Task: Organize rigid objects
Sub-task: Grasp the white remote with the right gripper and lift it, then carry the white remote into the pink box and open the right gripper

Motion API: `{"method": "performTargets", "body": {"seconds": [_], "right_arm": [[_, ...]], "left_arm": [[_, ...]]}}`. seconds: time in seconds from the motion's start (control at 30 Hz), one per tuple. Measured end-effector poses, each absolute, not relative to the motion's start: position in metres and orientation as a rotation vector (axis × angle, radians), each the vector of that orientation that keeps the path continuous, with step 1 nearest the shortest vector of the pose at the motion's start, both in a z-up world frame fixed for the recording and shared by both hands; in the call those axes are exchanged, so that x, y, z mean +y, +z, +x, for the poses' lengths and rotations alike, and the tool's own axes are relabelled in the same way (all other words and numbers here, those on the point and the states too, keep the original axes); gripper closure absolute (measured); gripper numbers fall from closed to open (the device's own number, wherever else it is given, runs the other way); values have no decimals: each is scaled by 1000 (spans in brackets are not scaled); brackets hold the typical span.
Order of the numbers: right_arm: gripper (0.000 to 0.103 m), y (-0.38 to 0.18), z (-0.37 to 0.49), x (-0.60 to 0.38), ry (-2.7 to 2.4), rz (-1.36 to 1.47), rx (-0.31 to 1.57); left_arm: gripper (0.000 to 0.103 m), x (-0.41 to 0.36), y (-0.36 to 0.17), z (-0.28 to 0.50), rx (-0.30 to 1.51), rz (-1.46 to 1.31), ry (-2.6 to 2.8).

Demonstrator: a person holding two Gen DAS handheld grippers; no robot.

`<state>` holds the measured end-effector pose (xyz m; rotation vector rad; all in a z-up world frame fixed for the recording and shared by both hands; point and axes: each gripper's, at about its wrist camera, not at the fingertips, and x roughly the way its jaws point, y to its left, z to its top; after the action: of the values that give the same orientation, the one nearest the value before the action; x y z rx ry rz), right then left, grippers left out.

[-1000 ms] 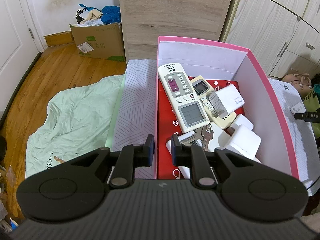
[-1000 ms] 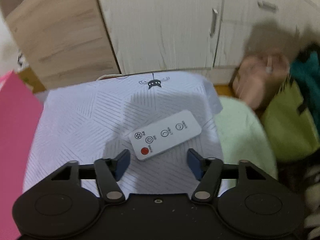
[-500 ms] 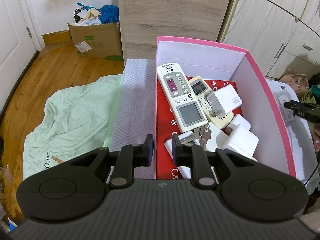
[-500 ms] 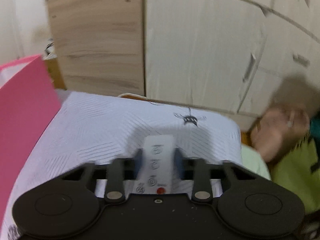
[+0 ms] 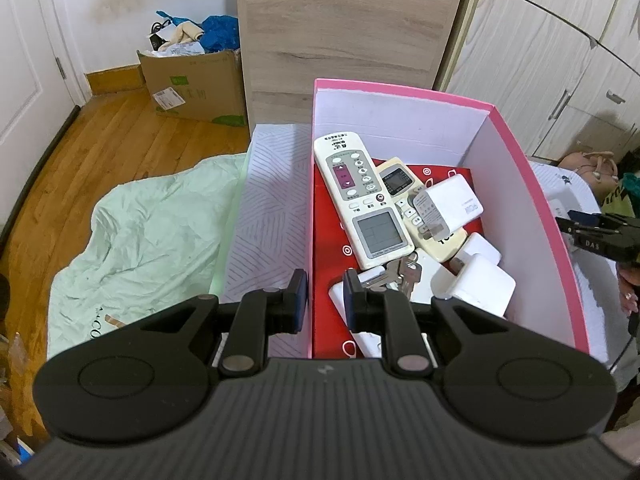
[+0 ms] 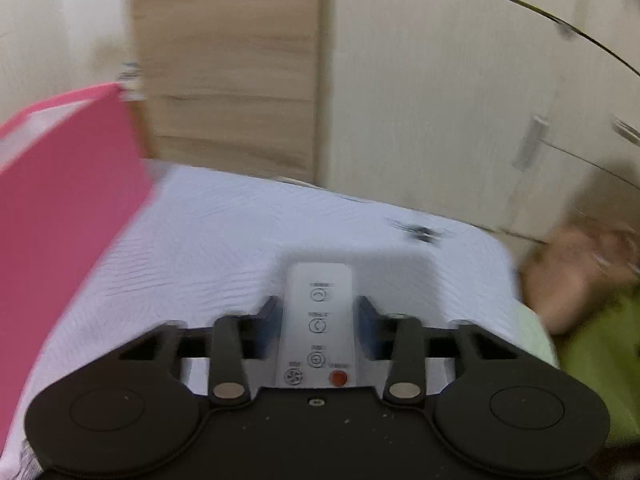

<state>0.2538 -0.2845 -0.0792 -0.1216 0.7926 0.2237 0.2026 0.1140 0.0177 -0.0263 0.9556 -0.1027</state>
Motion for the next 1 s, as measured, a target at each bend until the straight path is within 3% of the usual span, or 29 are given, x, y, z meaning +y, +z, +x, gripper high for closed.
{"method": "performTargets", "body": {"seconds": [0.23,0.67,1.0], "right_arm": [[60,-62,238,-268,224,-196,712],[60,19,201,-219,516,57,538],[59,4,224,-124,682,241,766]], "left_arm": [[87,112,17,202,956,-29,-100],[87,118,19,201,958,-50,-91],[87,117,20,203,961,-59,-84]]}}
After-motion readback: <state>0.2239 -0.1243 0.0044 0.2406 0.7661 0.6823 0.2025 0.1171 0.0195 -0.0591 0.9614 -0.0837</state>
